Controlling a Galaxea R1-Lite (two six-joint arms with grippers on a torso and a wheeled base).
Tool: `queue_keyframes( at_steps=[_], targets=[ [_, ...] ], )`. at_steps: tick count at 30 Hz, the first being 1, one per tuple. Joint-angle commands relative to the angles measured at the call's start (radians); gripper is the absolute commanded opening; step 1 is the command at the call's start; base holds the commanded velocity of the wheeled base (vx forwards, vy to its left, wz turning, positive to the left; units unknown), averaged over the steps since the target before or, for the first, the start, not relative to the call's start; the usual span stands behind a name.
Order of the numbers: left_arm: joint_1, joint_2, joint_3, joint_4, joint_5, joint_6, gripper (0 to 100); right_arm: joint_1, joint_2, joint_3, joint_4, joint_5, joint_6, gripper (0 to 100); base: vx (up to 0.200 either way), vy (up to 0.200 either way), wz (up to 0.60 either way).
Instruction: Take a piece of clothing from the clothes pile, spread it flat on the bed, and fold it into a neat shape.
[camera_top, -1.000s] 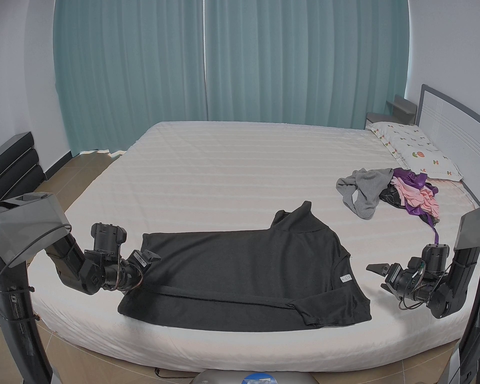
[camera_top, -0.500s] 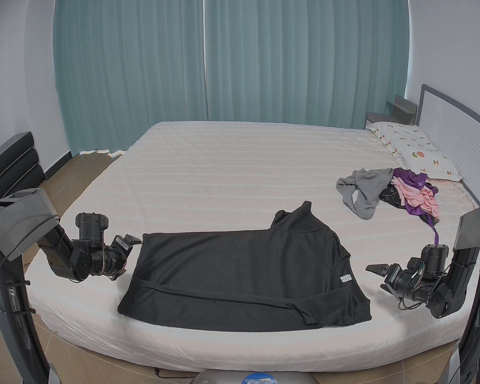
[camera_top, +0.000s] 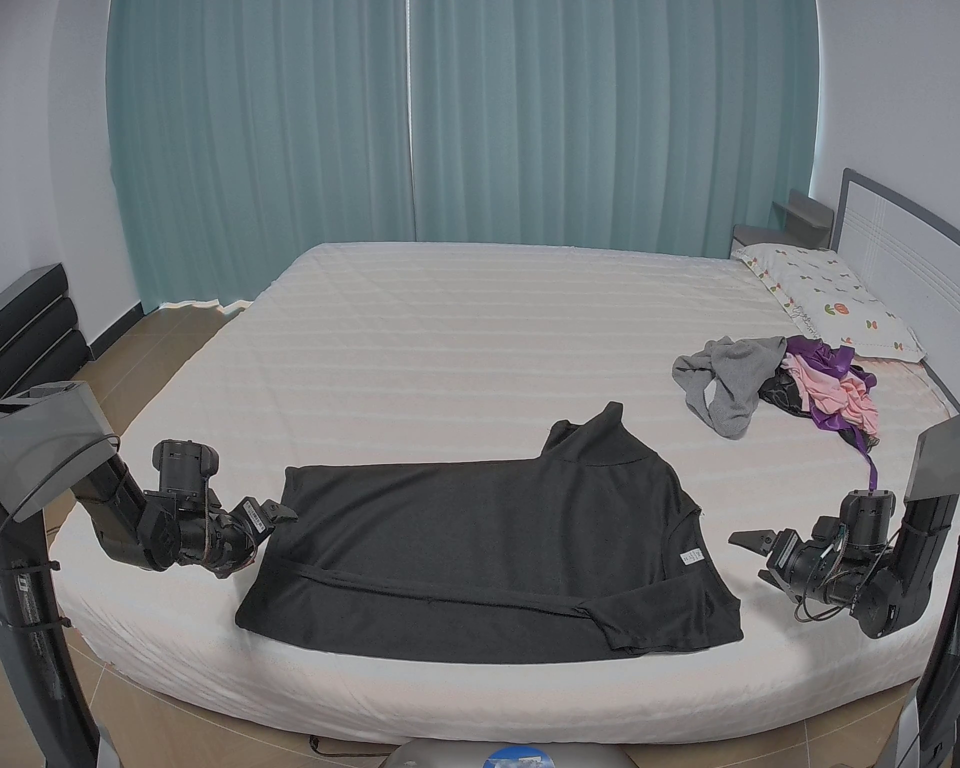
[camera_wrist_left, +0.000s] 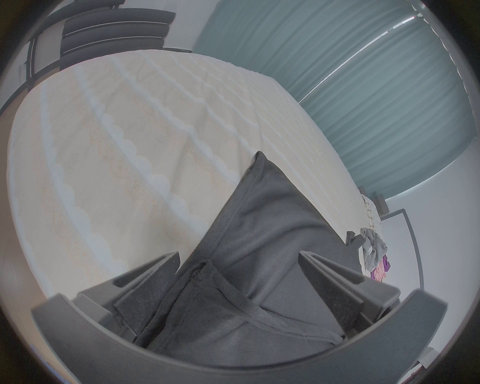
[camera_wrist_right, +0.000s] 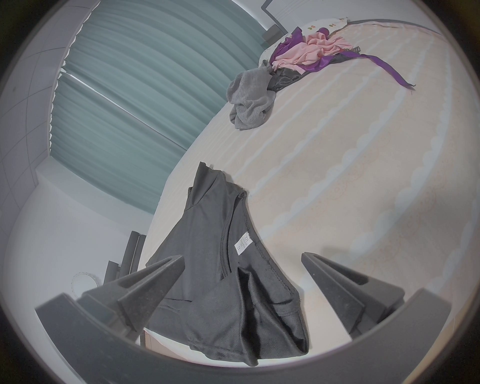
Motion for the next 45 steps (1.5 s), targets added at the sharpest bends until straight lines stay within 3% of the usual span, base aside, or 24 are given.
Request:
queue_keyframes(
  at_steps=[1, 10, 11, 35, 37, 38, 42, 45],
  targets=[
    [-0.023, 0.007, 0.003, 0.0, -0.001, 0.005, 100, 0.01, 0.001, 0.001, -0.001, 0.0, 0.0, 100, 0.0, 0.0, 0.0],
    [-0.055, 0.008, 0.004, 0.0, 0.002, 0.006, 100, 0.018, 0.009, 0.003, -0.001, -0.003, -0.002, 100, 0.0, 0.0, 0.0],
    [-0.055, 0.011, 0.003, -0.002, 0.005, 0.008, 0, 0.018, 0.009, 0.003, -0.001, -0.003, -0.002, 100, 0.0, 0.0, 0.0],
    [0.003, -0.052, 0.053, -0.003, 0.013, 0.018, 0, 0.059, -0.037, 0.001, -0.013, -0.017, -0.02, 100, 0.0, 0.0, 0.0],
    [0.015, -0.041, 0.049, -0.009, -0.013, 0.02, 0, 0.076, -0.034, -0.019, -0.013, -0.017, -0.026, 100, 0.0, 0.0, 0.0],
    [0.015, -0.041, 0.049, -0.009, -0.013, 0.02, 100, 0.076, -0.034, -0.019, -0.013, -0.017, -0.026, 100, 0.0, 0.0, 0.0],
    [0.031, -0.033, 0.029, -0.014, -0.105, 0.024, 100, 0.087, -0.02, -0.056, -0.013, -0.001, -0.036, 100, 0.0, 0.0, 0.0],
    [0.055, -0.026, 0.033, -0.038, -0.215, 0.075, 100, 0.098, 0.006, -0.068, -0.015, 0.031, -0.051, 100, 0.0, 0.0, 0.0]
  ],
)
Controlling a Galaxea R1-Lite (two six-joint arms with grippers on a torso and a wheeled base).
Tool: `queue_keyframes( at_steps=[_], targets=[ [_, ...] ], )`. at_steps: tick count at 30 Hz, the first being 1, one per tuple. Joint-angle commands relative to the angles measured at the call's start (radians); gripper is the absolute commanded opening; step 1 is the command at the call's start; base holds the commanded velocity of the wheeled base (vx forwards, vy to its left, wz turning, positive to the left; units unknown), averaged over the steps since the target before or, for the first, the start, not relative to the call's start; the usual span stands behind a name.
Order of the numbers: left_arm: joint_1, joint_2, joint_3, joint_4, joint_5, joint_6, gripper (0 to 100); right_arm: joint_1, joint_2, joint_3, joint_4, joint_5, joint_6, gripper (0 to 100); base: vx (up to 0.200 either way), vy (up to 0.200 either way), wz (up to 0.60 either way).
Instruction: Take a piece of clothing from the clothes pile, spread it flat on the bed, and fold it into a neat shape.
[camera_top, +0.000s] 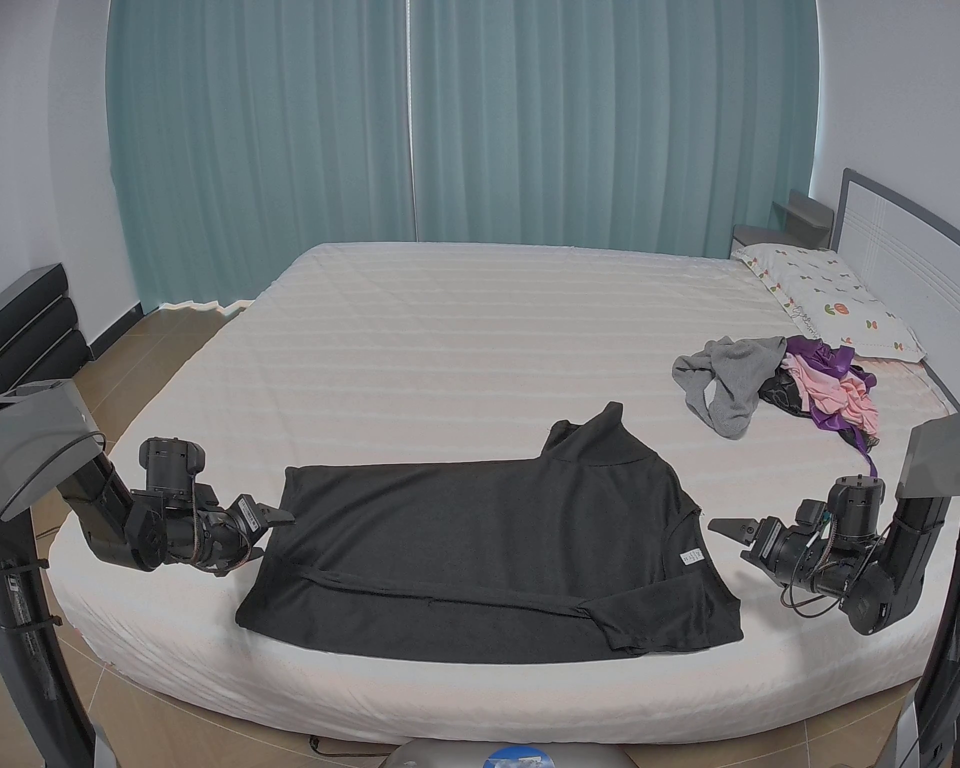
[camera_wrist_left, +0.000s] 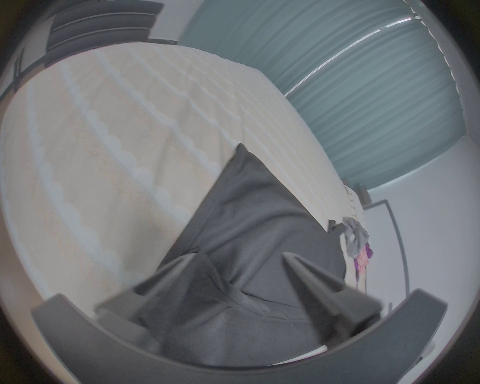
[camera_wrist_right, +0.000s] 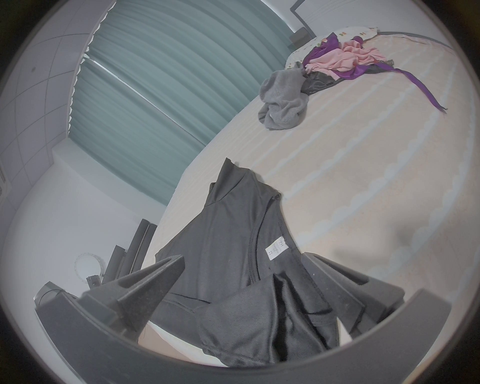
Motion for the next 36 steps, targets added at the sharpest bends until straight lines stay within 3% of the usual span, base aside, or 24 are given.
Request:
queue_keyframes(
  at_steps=[1, 10, 28, 29, 36],
  targets=[
    [0.029, 0.018, 0.002, -0.02, -0.093, 0.059, 100, 0.016, 0.04, -0.024, -0.003, 0.032, -0.012, 100, 0.0, 0.0, 0.0],
    [0.029, 0.057, 0.011, -0.02, -0.111, 0.198, 100, 0.025, 0.084, 0.002, -0.092, 0.034, -0.014, 100, 0.0, 0.0, 0.0],
    [0.008, 0.092, -0.017, -0.022, -0.087, 0.206, 100, 0.036, 0.088, 0.005, -0.093, 0.032, -0.014, 100, 0.0, 0.0, 0.0],
    [0.003, 0.095, -0.018, -0.022, -0.064, 0.206, 0, 0.036, 0.086, 0.006, -0.093, 0.031, -0.014, 100, 0.0, 0.0, 0.0],
    [-0.001, 0.103, -0.014, -0.022, -0.014, 0.207, 0, 0.036, 0.088, 0.005, -0.093, 0.025, -0.014, 100, 0.0, 0.0, 0.0]
  ],
)
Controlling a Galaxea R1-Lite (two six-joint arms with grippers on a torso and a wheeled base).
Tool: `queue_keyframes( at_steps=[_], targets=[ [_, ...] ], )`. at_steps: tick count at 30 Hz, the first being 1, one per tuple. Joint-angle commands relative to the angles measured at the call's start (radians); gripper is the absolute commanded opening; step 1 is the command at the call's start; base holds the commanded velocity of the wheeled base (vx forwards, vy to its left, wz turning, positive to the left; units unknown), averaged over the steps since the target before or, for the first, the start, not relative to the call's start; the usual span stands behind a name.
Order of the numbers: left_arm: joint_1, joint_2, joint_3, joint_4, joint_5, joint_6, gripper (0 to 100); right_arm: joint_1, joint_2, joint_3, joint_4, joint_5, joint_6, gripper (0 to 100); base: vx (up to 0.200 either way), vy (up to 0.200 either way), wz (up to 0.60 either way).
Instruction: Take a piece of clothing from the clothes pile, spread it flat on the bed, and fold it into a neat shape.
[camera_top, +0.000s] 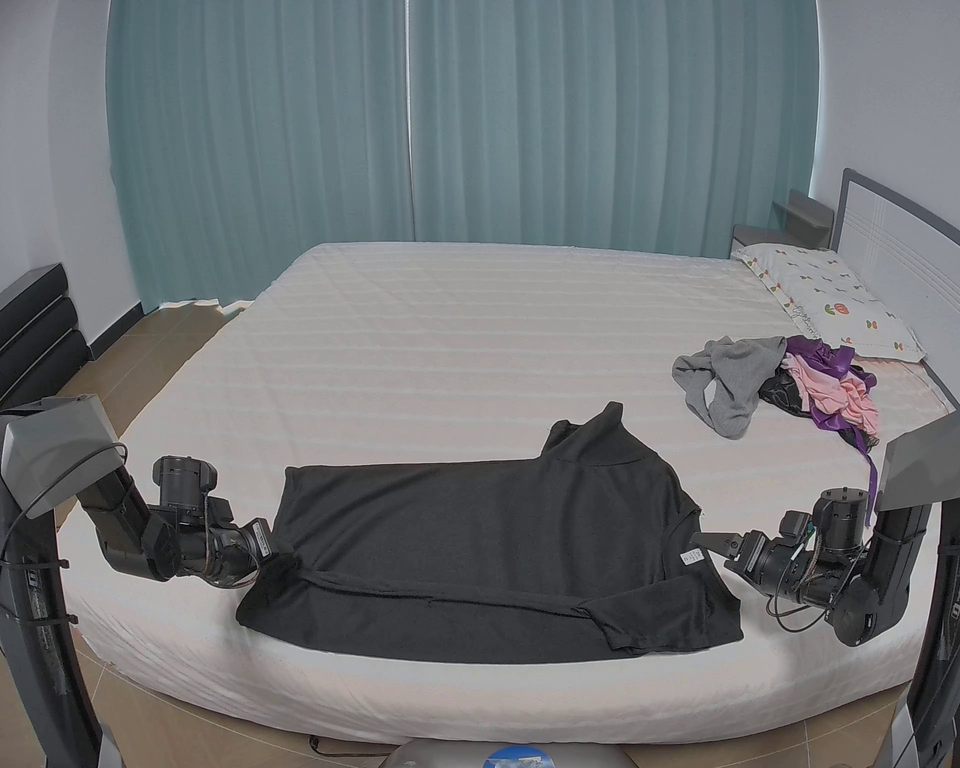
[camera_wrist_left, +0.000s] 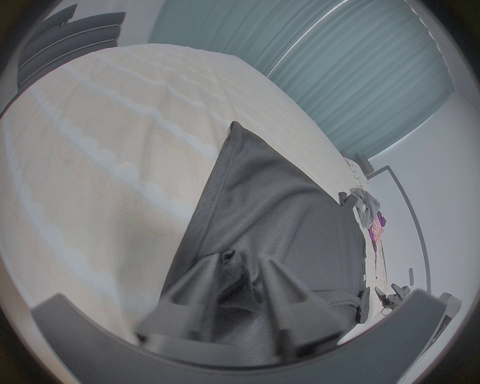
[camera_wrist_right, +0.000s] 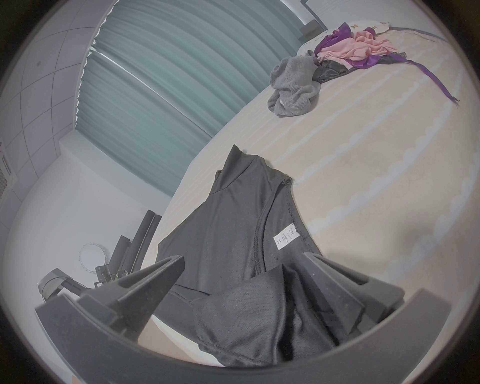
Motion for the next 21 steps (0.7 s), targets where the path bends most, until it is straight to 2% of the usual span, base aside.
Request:
queue_keyframes(
  at_steps=[1, 12, 21],
  targets=[
    [-0.002, 0.004, 0.007, 0.0, 0.004, -0.001, 0, 0.0, 0.002, -0.001, -0.001, -0.002, -0.001, 100, 0.0, 0.0, 0.0],
    [0.007, -0.083, 0.076, 0.003, 0.044, -0.013, 0, -0.001, 0.005, -0.005, 0.0, -0.004, -0.002, 100, 0.0, 0.0, 0.0],
    [0.027, -0.149, 0.101, 0.005, 0.044, -0.033, 0, 0.0, 0.02, -0.032, 0.005, -0.005, -0.008, 100, 0.0, 0.0, 0.0]
  ],
)
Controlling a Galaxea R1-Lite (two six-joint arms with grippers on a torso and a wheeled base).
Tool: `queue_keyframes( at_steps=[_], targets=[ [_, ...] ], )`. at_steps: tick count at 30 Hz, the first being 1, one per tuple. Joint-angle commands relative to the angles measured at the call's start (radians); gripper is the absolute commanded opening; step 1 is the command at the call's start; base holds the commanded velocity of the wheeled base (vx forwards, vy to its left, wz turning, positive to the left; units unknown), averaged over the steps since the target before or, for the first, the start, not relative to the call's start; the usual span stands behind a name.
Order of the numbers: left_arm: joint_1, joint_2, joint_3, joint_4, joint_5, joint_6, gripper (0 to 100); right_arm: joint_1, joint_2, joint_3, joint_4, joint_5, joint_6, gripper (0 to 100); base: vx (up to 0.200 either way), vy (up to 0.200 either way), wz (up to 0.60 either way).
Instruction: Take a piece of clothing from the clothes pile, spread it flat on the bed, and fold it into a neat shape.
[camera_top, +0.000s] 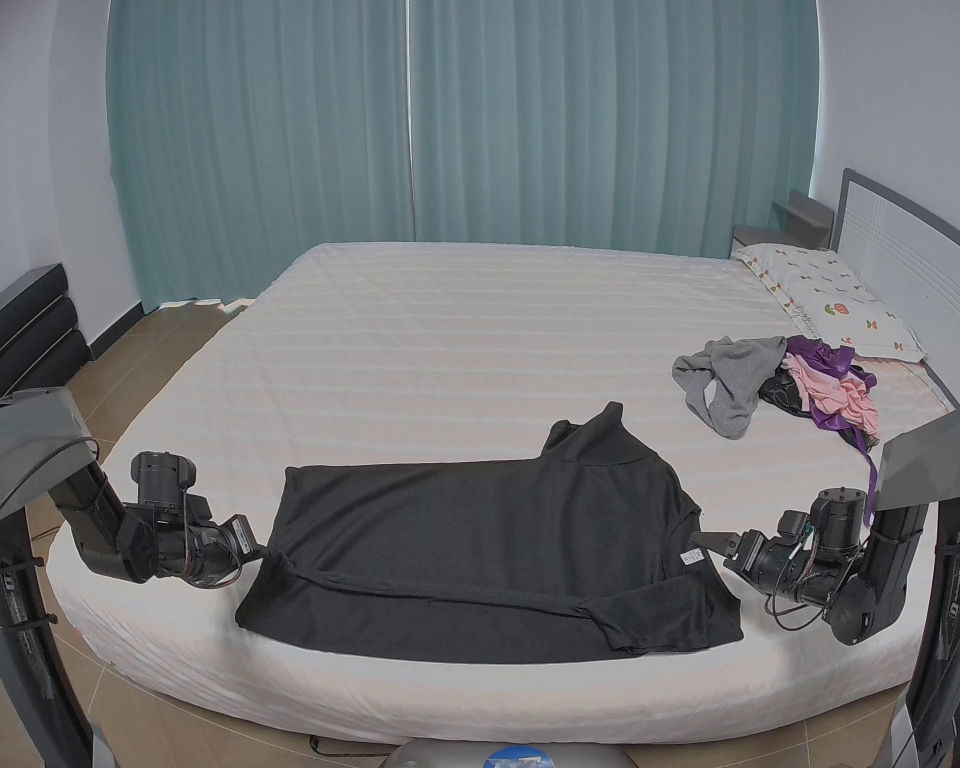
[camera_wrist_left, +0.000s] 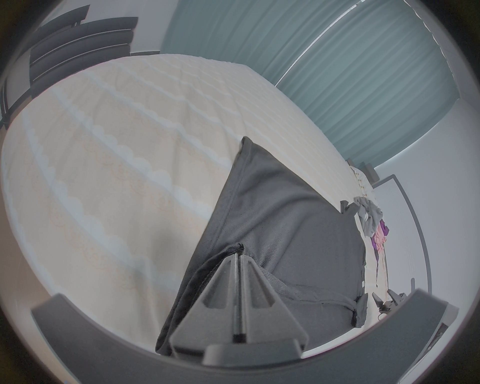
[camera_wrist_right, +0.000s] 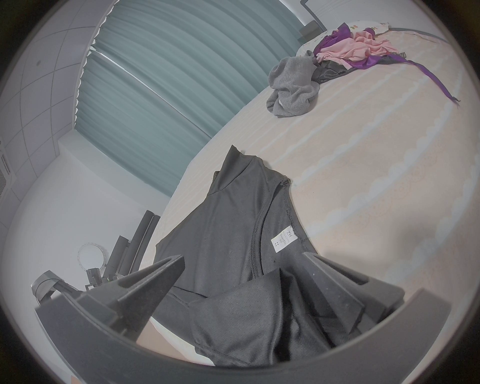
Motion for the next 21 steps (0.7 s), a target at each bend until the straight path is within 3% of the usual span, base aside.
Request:
queue_keyframes(
  at_steps=[1, 21],
  targets=[
    [0.006, -0.046, 0.011, 0.001, 0.0, -0.01, 0, 0.002, 0.005, -0.016, 0.003, 0.0, -0.004, 100, 0.0, 0.0, 0.0],
    [0.04, -0.097, 0.065, 0.001, -0.002, -0.017, 0, 0.043, 0.125, -0.162, 0.098, 0.045, -0.133, 100, 0.0, 0.0, 0.0]
  ],
)
